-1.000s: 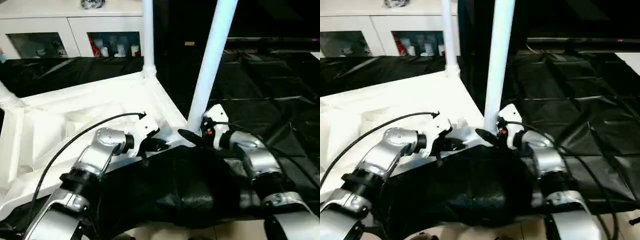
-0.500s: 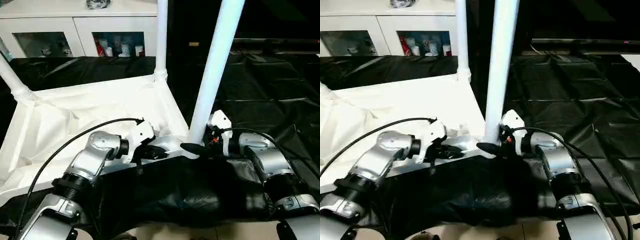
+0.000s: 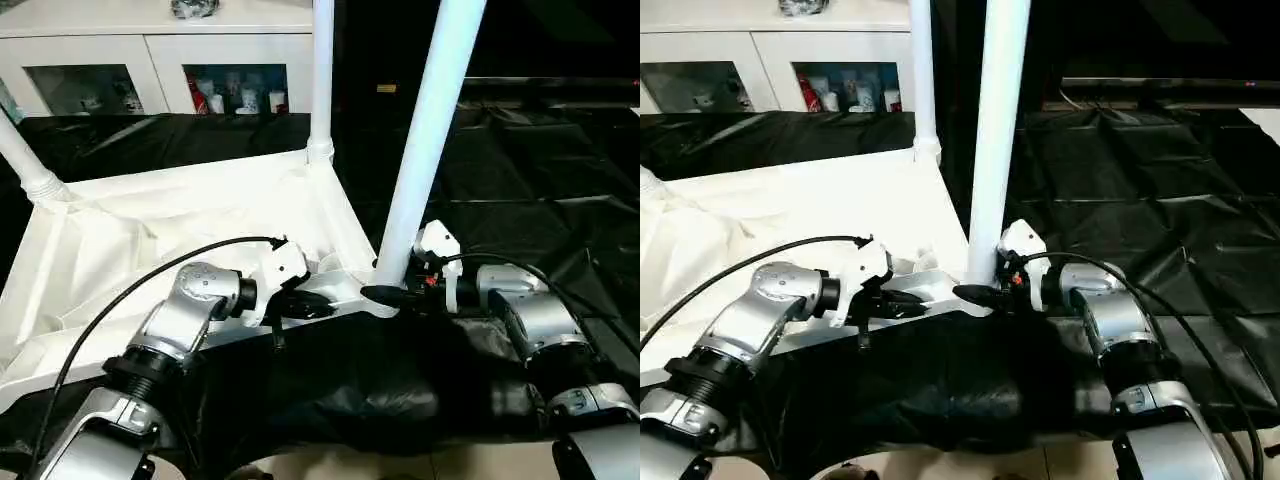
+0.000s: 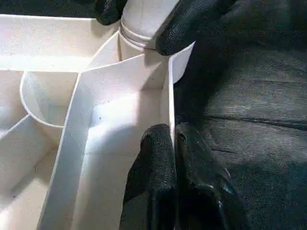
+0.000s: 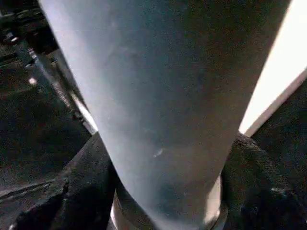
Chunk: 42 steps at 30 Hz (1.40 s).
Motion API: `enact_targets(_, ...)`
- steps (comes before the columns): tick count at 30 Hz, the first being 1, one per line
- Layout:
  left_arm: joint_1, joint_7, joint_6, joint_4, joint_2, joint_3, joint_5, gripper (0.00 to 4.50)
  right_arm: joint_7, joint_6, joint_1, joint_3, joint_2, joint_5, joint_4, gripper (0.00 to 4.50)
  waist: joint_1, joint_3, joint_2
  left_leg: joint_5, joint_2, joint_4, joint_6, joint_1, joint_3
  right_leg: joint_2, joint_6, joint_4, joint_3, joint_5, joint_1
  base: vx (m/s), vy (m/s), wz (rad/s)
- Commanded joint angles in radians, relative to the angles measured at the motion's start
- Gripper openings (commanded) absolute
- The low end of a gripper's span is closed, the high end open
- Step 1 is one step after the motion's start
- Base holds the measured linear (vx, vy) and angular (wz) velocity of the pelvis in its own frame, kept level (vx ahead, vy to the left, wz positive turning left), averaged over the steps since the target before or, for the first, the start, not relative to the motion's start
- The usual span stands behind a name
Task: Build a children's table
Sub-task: Rotate leg to tighten
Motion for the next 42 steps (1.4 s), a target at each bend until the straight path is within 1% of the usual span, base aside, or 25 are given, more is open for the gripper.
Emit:
enact_targets(1,-0.047,0.117,0.031,0.053,-0.057,0.019,0.014,0.0,-0.133,0.028,0.013,-0.014,0.066,-0.001,0.02,2.61,-0.001,-0.066,-0.012,-0.241,0.015,-0.063,0.044,0.009,0.005,-0.042,-0.224,-0.08,0.034,-0.261,0.048,0.0,0.0,0.0)
enact_targets(2,-0.061,0.149,0.037,0.069,-0.075,0.024,0.018,0.0,-0.194,0.028,0.013,-0.026,0.09,-0.006,0.036,2.6,-0.002,-0.064,-0.011,-0.247,0.014,-0.064,0.038,0.011,0.005,-0.042,-0.218,-0.081,0.035,-0.278,0.046,0.0,0.0,0.0)
enact_targets(4,-0.088,0.21,0.044,0.1,-0.107,0.031,0.03,0.0,-0.292,0.027,0.008,-0.042,0.129,-0.017,0.068,2.58,-0.005,-0.062,-0.011,-0.266,0.011,-0.067,0.012,0.013,0.002,-0.045,-0.184,-0.091,0.035,-0.361,0.044,0.0,0.0,0.0)
enact_targets(7,-0.135,0.306,0.052,0.153,-0.163,0.043,0.04,0.0,-0.426,0.022,-0.004,-0.057,0.199,-0.026,0.11,2.58,-0.005,-0.063,-0.008,-0.286,0.01,-0.068,0.006,0.016,0.0,-0.045,-0.162,-0.098,0.033,-0.398,0.041,0.0,0.0,0.0)
enact_targets(8,-0.141,0.316,0.052,0.159,-0.172,0.044,0.04,0.0,-0.45,0.021,-0.008,-0.06,0.211,-0.028,0.117,2.58,-0.005,-0.063,-0.009,-0.286,0.01,-0.069,0.006,0.013,-0.001,-0.045,-0.161,-0.097,0.033,-0.394,0.042,0.0,0.0,0.0)
enact_targets(10,-0.173,0.361,0.045,0.19,-0.221,0.044,0.042,0.0,-0.591,0.009,-0.039,-0.075,0.287,-0.041,0.155,2.58,-0.008,-0.063,-0.003,-0.294,0.006,-0.069,0.002,0.013,-0.001,-0.044,-0.155,-0.099,0.032,-0.408,0.039,0.0,0.0,0.0)
enact_targets(11,-0.174,0.362,0.044,0.192,-0.223,0.044,0.043,0.0,-0.597,0.009,-0.041,-0.076,0.29,-0.041,0.157,2.58,-0.007,-0.064,0.0,-0.294,0.007,-0.069,-0.001,0.014,-0.002,-0.044,-0.153,-0.099,0.032,-0.409,0.04,0.0,0.0,0.0)
enact_targets(12,-0.177,0.359,0.042,0.193,-0.23,0.041,0.043,0.0,-0.6,0.001,-0.046,-0.072,0.304,-0.044,0.159,2.58,-0.007,-0.064,-0.003,-0.3,0.006,-0.07,0.002,0.013,-0.002,-0.043,-0.149,-0.101,0.03,-0.411,0.04,0.0,0.0,0.0)
enact_targets(14,-0.18,0.349,0.031,0.198,-0.236,0.036,0.043,0.0,-0.596,-0.015,-0.052,-0.069,0.325,-0.049,0.159,2.58,-0.006,-0.065,-0.001,-0.298,0.007,-0.07,0.008,0.011,-0.003,-0.043,-0.148,-0.101,0.031,-0.395,0.041,0.0,0.0,0.0)
enact_targets(15,-0.179,0.338,0.023,0.197,-0.236,0.032,0.042,0.0,-0.58,-0.021,-0.053,-0.067,0.333,-0.045,0.153,2.92,-0.006,-0.066,-0.002,-0.288,0.008,-0.071,0.013,0.008,-0.003,-0.042,-0.153,-0.096,0.031,-0.361,0.044,0.0,0.0,0.0)
enact_targets(16,-0.175,0.324,0.016,0.193,-0.231,0.029,0.042,0.0,-0.562,-0.024,-0.054,-0.067,0.335,-0.036,0.147,2.92,-0.006,-0.067,-0.002,-0.285,0.008,-0.071,0.015,0.008,-0.003,-0.042,-0.156,-0.095,0.031,-0.351,0.044,0.0,0.0,0.0)
enact_targets(18,-0.17,0.31,0.01,0.188,-0.224,0.026,0.041,0.0,-0.547,-0.024,-0.055,-0.068,0.335,-0.028,0.142,3.27,-0.006,-0.067,0.0,-0.285,0.009,-0.071,0.017,0.008,-0.002,-0.042,-0.165,-0.094,0.031,-0.334,0.044,0.0,0.0,0.0)
enact_targets(19,-0.155,0.27,-0.006,0.175,-0.201,0.024,0.036,0.0,-0.491,-0.025,-0.053,-0.068,0.316,-0.014,0.127,3.29,-0.008,-0.067,-0.016,-0.283,0.009,-0.071,0.022,0.006,0.0,-0.041,-0.166,-0.094,0.031,-0.329,0.045,0.0,0.0,0.0)
enact_targets(20,-0.149,0.254,-0.011,0.17,-0.192,0.024,0.034,0.0,-0.467,-0.024,-0.052,-0.067,0.306,-0.012,0.122,3.37,-0.004,-0.068,-0.011,-0.28,0.008,-0.071,0.025,0.006,-0.003,-0.044,-0.169,-0.091,0.031,-0.331,0.048,0.0,0.0,0.0)
enact_targets(21,-0.144,0.242,-0.013,0.165,-0.185,0.025,0.031,0.0,-0.451,-0.025,-0.051,-0.064,0.297,-0.012,0.118,3.46,-0.008,-0.067,-0.008,-0.271,0.009,-0.072,0.03,0.001,-0.003,-0.044,-0.168,-0.091,0.032,-0.325,0.049,0.0,0.0,0.0)
enact_targets(22,-0.143,0.238,-0.014,0.164,-0.183,0.025,0.03,0.0,-0.445,-0.028,-0.052,-0.063,0.292,-0.013,0.119,3.56,-0.01,-0.067,-0.013,-0.262,0.01,-0.071,0.033,0.002,-0.001,-0.043,-0.172,-0.09,0.032,-0.31,0.048,0.0,0.0,0.0)
enact_targets(24,-0.127,0.195,-0.026,0.143,-0.162,0.024,0.018,0.0,-0.405,-0.039,-0.049,-0.055,0.259,-0.021,0.115,3.72,-0.011,-0.069,-0.013,-0.241,0.01,-0.068,0.04,0.0,-0.001,-0.045,-0.185,-0.085,0.033,-0.282,0.051,0.0,0.0,0.0)
enact_targets(26,-0.107,0.143,-0.036,0.117,-0.138,0.021,0.004,0.0,-0.335,-0.038,-0.044,-0.044,0.22,-0.019,0.102,3.79,-0.012,-0.071,-0.011,-0.217,0.011,-0.066,0.049,-0.002,-0.001,-0.045,-0.197,-0.081,0.032,-0.245,0.054,0.0,0.0,0.0)
enact_targets(27,-0.097,0.117,-0.035,0.101,-0.126,0.02,-0.004,0.0,-0.284,-0.038,-0.038,-0.035,0.197,-0.014,0.087,3.79,-0.015,-0.072,-0.012,-0.196,0.012,-0.063,0.063,-0.002,0.001,-0.043,-0.217,-0.076,0.032,-0.194,0.054,0.0,0.0,0.0)
enact_targets(31,-0.072,0.052,-0.05,0.07,-0.09,0.008,-0.008,0.0,-0.143,-0.039,-0.018,-0.015,0.134,-0.005,0.044,3.79,-0.009,-0.073,-0.01,-0.181,0.015,-0.059,0.083,0.0,0.004,-0.04,-0.248,-0.068,0.031,-0.135,0.055,0.0,0.0,0.0)
enact_targets(33,-0.061,0.015,-0.049,0.055,-0.075,0.004,-0.017,0.0,-0.079,-0.034,-0.005,-0.003,0.099,-0.002,0.02,3.79,-0.002,-0.073,-0.008,-0.183,0.018,-0.058,0.089,0.003,0.006,-0.041,-0.252,-0.067,0.032,-0.132,0.053,0.0,0.0,0.0)
enact_targets(36,-0.049,-0.02,-0.042,0.036,-0.06,0.0,-0.026,0.0,-0.02,-0.022,0.007,0.002,0.067,0.004,-0.001,3.79,0.004,-0.071,-0.008,-0.202,0.019,-0.06,0.081,0.005,0.007,-0.042,-0.25,-0.069,0.033,-0.162,0.051,0.0,0.0,0.0)
enact_targets(38,-0.039,-0.049,-0.037,0.018,-0.047,-0.007,-0.031,0.0,0.022,-0.007,0.015,0.003,0.047,0.015,-0.018,3.54,0.004,-0.07,-0.008,-0.212,0.019,-0.062,0.073,0.004,0.006,-0.043,-0.243,-0.072,0.033,-0.19,0.053,0.0,0.0,0.0)
enact_targets(40,-0.029,-0.079,-0.033,0.008,-0.029,-0.014,-0.031,0.0,0.057,0.011,0.026,0.012,0.027,0.02,-0.04,3.54,0.004,-0.069,-0.008,-0.217,0.019,-0.062,0.068,0.002,0.005,-0.043,-0.237,-0.072,0.034,-0.2,0.052,0.0,0.0,0.0)
enact_targets(42,-0.028,-0.084,-0.032,0.008,-0.025,-0.015,-0.031,0.0,0.067,0.016,0.029,0.014,0.023,0.021,-0.045,3.3,0.004,-0.07,-0.008,-0.215,0.019,-0.062,0.067,0.005,0.006,-0.042,-0.236,-0.073,0.034,-0.203,0.05,0.0,0.0,0.0)
